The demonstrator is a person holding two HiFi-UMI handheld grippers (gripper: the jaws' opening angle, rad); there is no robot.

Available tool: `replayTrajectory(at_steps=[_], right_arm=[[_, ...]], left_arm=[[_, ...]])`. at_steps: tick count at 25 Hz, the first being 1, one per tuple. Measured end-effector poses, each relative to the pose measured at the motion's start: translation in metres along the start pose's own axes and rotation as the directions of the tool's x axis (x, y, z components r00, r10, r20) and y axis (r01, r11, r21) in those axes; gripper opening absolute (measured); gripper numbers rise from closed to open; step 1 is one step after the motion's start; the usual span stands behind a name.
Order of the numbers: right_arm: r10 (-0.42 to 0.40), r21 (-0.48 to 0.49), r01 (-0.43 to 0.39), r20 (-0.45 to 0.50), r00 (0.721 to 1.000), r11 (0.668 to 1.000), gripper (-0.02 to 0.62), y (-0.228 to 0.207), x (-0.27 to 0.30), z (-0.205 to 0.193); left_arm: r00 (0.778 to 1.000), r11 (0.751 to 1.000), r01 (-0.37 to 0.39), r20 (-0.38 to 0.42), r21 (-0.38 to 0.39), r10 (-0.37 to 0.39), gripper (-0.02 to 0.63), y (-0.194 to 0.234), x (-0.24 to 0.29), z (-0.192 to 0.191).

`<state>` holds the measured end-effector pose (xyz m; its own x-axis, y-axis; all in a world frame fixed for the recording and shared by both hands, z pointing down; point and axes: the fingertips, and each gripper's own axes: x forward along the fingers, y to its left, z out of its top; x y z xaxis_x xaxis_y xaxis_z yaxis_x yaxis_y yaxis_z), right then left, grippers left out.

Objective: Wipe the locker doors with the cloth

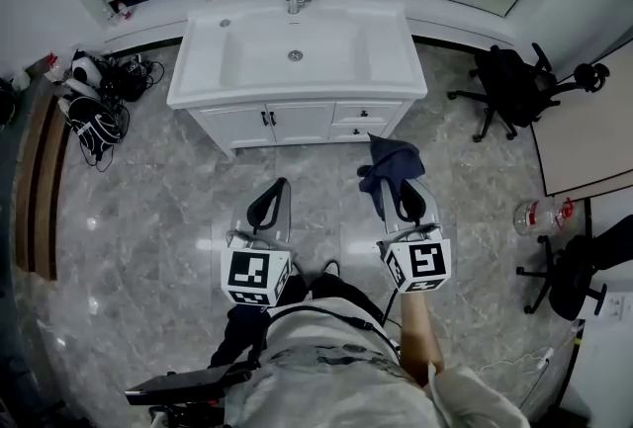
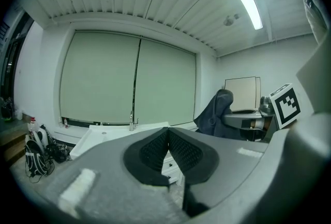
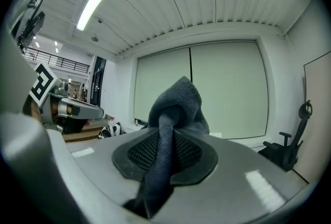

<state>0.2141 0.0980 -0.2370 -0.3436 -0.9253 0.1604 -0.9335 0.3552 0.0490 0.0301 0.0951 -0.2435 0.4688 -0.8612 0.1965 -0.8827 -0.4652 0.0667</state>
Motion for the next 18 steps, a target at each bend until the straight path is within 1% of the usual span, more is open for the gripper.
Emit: replayTrajectory(at_steps=[9,18], right_arm=[[0.042,0.021,-0.043,0.034,0.999,0.999,0.072,-0.008,0.004,0.007],[0.069,0.032,-0.070,0.031,0.997,0.997,0.072,-0.019,0.007,0.005]], left_arm=[[1.000,1.000,-0.012,0.024,0.017,0.011,0.002,-0.013,0.013,0.014],[1.000,1.000,-0.014,0.022,0.014,0.014,0.002,-0.023,0.028,0.018]])
